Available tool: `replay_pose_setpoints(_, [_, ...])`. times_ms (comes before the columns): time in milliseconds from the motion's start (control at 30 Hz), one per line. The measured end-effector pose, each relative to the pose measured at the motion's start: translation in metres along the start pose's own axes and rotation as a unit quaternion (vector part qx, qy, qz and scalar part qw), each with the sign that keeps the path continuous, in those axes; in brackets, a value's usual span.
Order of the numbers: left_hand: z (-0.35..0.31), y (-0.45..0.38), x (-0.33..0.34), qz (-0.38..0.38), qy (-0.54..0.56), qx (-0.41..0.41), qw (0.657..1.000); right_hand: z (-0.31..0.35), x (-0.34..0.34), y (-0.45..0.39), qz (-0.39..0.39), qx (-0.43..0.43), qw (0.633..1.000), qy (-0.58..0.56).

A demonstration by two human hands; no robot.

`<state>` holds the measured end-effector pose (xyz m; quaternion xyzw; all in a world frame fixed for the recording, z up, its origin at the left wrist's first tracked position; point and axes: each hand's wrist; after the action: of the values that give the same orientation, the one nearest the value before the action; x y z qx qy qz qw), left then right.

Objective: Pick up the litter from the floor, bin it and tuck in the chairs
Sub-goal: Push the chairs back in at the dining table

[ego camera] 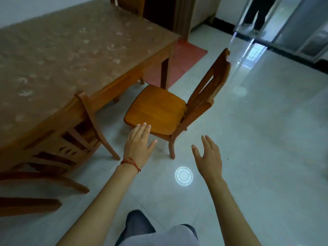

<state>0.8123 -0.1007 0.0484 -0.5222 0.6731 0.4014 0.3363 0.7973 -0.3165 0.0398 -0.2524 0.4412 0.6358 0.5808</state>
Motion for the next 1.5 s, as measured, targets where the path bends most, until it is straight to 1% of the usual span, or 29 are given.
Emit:
replay_pose_setpoints(167, [-0.086, -0.002, 0.044, 0.038, -0.042, 0.05, 0.997, -0.084, -0.042, 0.036, -0.037, 0.031, 0.999, -0.011])
replay_pose_setpoints(400, [-0.2, -0.007, 0.105, 0.075, -0.07, 0.167, 0.981, -0.202, -0.095, 0.082, -0.086, 0.109, 0.99, -0.001])
replay_pose_setpoints(500, [-0.238, -0.012, 0.125, 0.098, -0.081, 0.193, 0.973, -0.238, -0.113, 0.093, -0.087, 0.137, 0.987, 0.004])
replay_pose_setpoints(567, [-0.259, -0.018, 0.135, 0.088, -0.093, 0.209, 0.969, -0.256, -0.121, 0.094, -0.083, 0.149, 0.985, 0.006])
replay_pose_setpoints(667, [-0.285, -0.035, 0.147, 0.101, -0.092, 0.224, 0.965, -0.276, -0.132, 0.086, -0.084, 0.158, 0.984, 0.002])
replay_pose_setpoints(833, [-0.317, -0.089, 0.164, 0.103, -0.092, 0.244, 0.96, -0.305, -0.152, 0.049, -0.074, 0.168, 0.983, 0.007])
replay_pose_setpoints(1033, [-0.353, -0.181, 0.176, 0.128, -0.106, 0.242, 0.956, -0.337, -0.186, -0.035, -0.059, 0.182, 0.981, 0.005])
replay_pose_setpoints(1267, [-0.39, -0.275, 0.177, 0.145, -0.119, 0.236, 0.954, -0.359, -0.23, -0.123, -0.048, 0.194, 0.98, -0.004])
replay_pose_setpoints(1500, [-0.428, -0.336, 0.19, 0.154, -0.11, 0.224, 0.956, -0.391, -0.263, -0.186, -0.04, 0.183, 0.982, 0.005])
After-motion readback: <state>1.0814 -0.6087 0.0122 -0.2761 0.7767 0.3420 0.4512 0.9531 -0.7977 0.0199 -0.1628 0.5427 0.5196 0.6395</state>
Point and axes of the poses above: each hand's wrist, its own y-axis away from the middle knuckle, its own x-axis out of the palm, z = x × y, and after that the axes turned 13 degrees about z, right-handed
